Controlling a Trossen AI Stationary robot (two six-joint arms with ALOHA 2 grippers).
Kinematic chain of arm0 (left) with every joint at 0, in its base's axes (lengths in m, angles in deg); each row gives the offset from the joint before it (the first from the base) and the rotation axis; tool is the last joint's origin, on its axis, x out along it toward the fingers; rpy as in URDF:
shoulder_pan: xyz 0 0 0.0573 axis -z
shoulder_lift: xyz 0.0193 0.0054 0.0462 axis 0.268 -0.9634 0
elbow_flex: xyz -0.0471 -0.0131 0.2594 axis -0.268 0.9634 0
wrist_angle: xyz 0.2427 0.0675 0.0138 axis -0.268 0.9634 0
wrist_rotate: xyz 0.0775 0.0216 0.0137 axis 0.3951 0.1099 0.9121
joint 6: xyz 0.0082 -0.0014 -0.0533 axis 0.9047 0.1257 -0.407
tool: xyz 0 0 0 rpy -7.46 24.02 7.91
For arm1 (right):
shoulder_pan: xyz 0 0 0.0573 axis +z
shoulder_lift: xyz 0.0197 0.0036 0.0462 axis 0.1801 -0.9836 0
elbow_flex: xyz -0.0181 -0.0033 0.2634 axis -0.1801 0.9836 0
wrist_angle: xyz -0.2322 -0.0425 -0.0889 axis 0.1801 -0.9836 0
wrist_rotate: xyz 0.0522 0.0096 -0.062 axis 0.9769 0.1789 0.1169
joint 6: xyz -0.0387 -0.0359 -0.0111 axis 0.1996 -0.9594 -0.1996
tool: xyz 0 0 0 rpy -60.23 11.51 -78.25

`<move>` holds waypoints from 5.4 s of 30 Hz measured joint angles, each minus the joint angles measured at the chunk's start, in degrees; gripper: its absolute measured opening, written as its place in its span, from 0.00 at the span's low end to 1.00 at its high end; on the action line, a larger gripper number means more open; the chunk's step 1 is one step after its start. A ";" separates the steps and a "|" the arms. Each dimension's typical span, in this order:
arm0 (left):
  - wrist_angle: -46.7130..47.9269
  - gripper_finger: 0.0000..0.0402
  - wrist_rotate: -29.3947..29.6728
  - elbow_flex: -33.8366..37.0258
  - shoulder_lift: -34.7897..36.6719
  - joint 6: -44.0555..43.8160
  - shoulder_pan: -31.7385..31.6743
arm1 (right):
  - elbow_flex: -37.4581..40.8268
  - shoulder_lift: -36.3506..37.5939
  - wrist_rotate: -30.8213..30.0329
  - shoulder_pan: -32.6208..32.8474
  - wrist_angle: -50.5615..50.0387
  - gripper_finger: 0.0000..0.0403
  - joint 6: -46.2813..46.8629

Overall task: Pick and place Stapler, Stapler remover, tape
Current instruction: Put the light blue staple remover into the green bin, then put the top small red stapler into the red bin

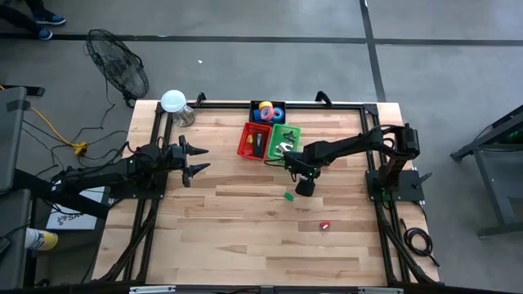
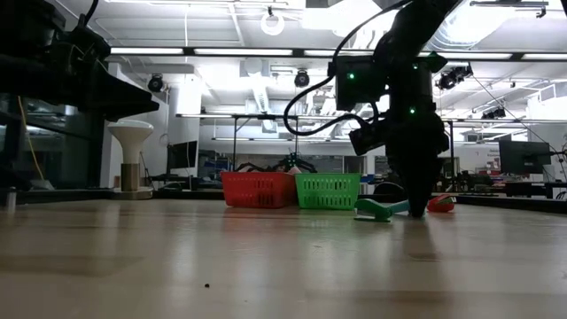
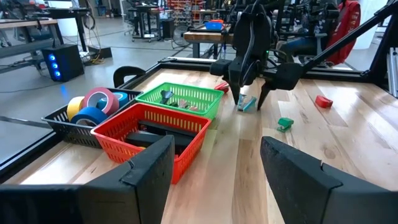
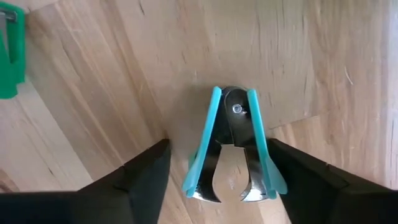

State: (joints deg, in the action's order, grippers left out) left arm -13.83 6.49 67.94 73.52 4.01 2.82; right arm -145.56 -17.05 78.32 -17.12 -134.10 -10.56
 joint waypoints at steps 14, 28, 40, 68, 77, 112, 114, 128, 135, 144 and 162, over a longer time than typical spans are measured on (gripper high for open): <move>-0.01 0.58 0.01 0.00 -0.01 0.01 -0.01 | 0.06 0.92 1.57 -0.06 -1.09 0.36 -0.87; 0.00 0.58 0.01 0.00 0.00 0.01 0.01 | -7.24 4.07 -0.93 0.04 -8.44 0.25 -4.28; 0.00 0.58 0.01 0.00 0.00 0.01 0.01 | -15.12 3.74 -9.66 -2.38 -6.77 0.26 -13.28; 0.00 0.58 0.00 0.00 0.01 0.01 0.01 | -14.80 -3.63 -12.89 -9.03 9.45 0.36 -16.28; 0.00 0.58 0.01 0.00 0.01 0.00 0.00 | -14.80 -3.63 -13.70 -9.03 9.58 0.58 -15.85; 0.00 0.58 0.00 0.00 0.00 0.00 0.00 | -11.99 3.04 -17.77 -9.55 -25.68 0.65 17.44; -0.02 0.58 0.01 0.00 0.00 0.00 0.01 | -9.38 3.02 -15.17 -10.10 -24.30 0.65 17.41; 0.00 0.58 0.01 0.00 0.00 0.01 0.00 | -0.18 3.26 -10.37 -11.76 -15.04 0.65 17.57; 0.00 0.58 0.00 0.00 0.01 0.00 0.00 | 3.09 3.26 -7.30 -12.33 -9.91 0.65 17.64; -0.02 0.58 0.01 0.00 0.01 0.01 0.01 | 4.09 3.43 -6.58 -12.53 -8.93 0.58 17.68; 0.00 0.58 0.00 0.00 0.00 0.01 0.01 | 4.13 3.30 -2.91 -12.54 -8.35 0.25 16.59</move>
State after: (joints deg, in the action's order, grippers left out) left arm -13.83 6.49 67.94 73.51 4.02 2.83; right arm -141.42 -13.75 75.41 -29.66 -142.45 6.03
